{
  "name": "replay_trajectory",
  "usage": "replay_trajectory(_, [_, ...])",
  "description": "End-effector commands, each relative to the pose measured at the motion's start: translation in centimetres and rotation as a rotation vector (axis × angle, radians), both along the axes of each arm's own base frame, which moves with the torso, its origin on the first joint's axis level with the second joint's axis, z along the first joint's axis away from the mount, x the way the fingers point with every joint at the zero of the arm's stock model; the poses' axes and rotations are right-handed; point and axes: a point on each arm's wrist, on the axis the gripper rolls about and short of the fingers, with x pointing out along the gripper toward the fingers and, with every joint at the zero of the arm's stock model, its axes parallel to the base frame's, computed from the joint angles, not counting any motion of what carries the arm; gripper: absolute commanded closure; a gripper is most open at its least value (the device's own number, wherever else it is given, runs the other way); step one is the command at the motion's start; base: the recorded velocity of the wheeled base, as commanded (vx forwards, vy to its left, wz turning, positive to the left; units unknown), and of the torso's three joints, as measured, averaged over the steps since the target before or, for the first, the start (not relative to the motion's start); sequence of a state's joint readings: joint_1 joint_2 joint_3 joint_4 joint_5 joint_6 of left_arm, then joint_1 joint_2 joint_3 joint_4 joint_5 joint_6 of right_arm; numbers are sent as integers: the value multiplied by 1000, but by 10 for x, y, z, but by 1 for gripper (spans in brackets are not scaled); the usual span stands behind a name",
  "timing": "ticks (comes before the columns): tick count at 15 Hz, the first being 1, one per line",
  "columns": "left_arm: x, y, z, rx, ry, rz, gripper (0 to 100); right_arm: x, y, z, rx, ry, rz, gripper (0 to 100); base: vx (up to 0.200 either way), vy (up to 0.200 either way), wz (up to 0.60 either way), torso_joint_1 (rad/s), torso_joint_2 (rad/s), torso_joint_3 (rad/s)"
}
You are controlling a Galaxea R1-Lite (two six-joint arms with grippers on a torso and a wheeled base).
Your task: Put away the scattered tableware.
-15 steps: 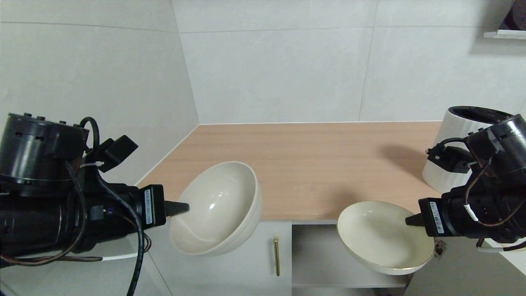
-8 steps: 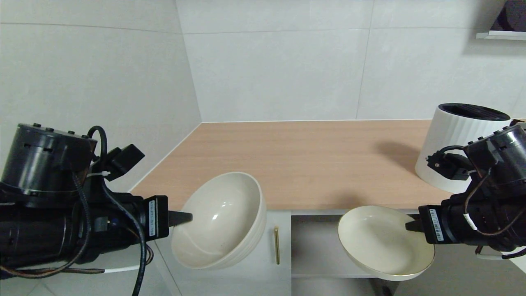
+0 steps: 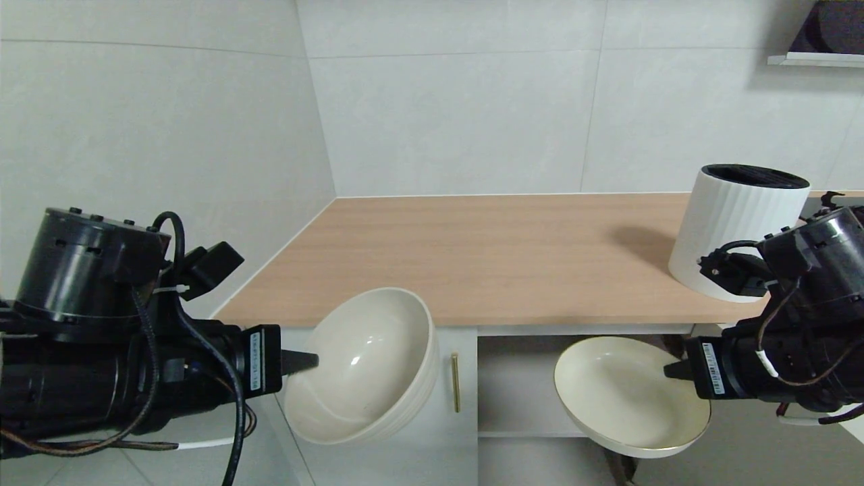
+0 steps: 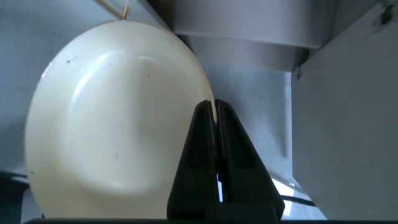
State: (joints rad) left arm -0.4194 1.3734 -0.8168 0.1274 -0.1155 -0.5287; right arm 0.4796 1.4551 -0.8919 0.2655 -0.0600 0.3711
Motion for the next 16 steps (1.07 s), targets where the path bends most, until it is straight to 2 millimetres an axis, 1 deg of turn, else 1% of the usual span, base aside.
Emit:
replay_trajectory(1, [2,-1,-3,5,11,1,100,0,0,-2,-2,5,1,100,0,0,0,0,0,0])
replay_trajectory(8, [4,-2,-8,15,31,2,100,0,0,-4,-7,10,1,100,0,0,0,-5,10,8])
replay_trajectory(11, [4,-2,-7,13,28,2,100,0,0,-4,-6,10,2,100,0,0,0,-139,351,202])
replay_trajectory(16, [4,-2,-7,14,29,2,100,0,0,-4,-6,10,2,100,0,0,0,-182,464,278])
